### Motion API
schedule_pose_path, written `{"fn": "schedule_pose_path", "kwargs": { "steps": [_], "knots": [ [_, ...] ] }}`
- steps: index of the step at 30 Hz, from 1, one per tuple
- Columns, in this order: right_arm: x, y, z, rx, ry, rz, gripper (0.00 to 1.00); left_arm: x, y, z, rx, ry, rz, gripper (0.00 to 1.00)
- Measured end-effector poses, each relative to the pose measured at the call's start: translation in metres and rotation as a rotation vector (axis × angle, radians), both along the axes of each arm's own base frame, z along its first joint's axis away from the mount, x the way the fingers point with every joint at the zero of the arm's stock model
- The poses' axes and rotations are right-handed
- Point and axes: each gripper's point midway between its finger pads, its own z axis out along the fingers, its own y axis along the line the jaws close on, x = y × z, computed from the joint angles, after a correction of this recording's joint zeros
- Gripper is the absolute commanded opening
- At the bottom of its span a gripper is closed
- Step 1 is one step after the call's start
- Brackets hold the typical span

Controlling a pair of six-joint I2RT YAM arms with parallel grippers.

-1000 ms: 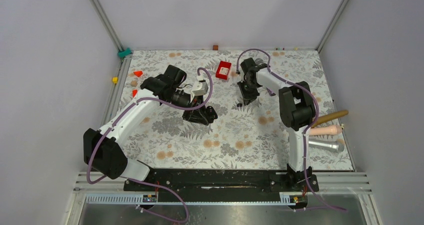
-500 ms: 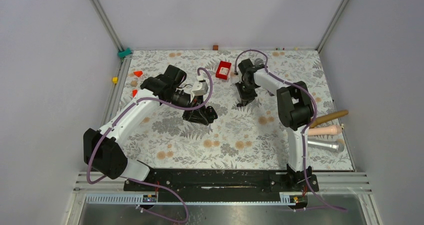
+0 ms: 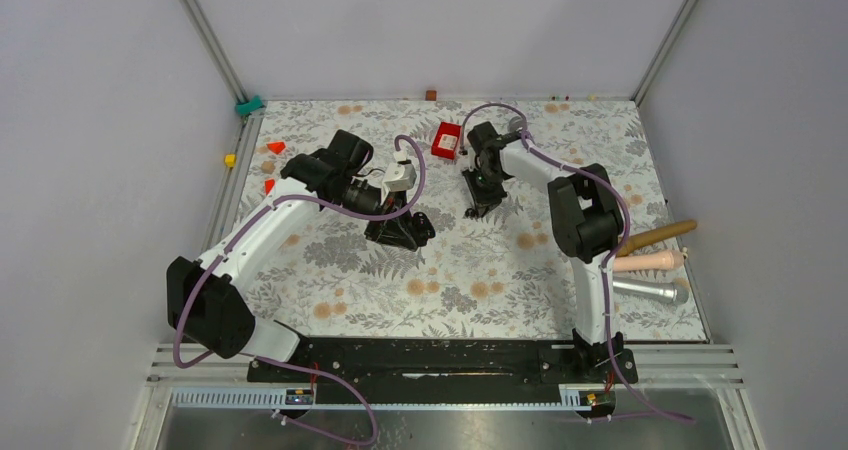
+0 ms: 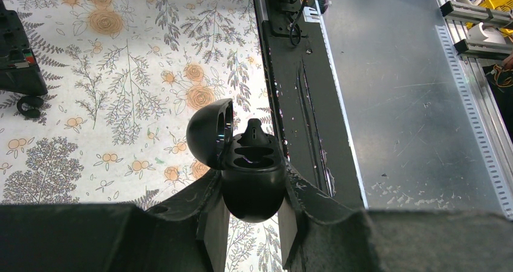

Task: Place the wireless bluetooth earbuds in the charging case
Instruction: Pick up the left earbud from the center of the board.

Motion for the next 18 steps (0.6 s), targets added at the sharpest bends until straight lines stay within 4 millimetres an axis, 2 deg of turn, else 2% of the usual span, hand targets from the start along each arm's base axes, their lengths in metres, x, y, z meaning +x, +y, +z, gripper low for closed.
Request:
{"fn": "schedule_pose_path", "kwargs": {
  "steps": [18],
  "knots": [
    [-0.022,0.023,-0.001,0.030,0.047,0.044,0.20,0.000,0.000,0.000,0.000,0.000,0.000,0.00]
  ]
}}
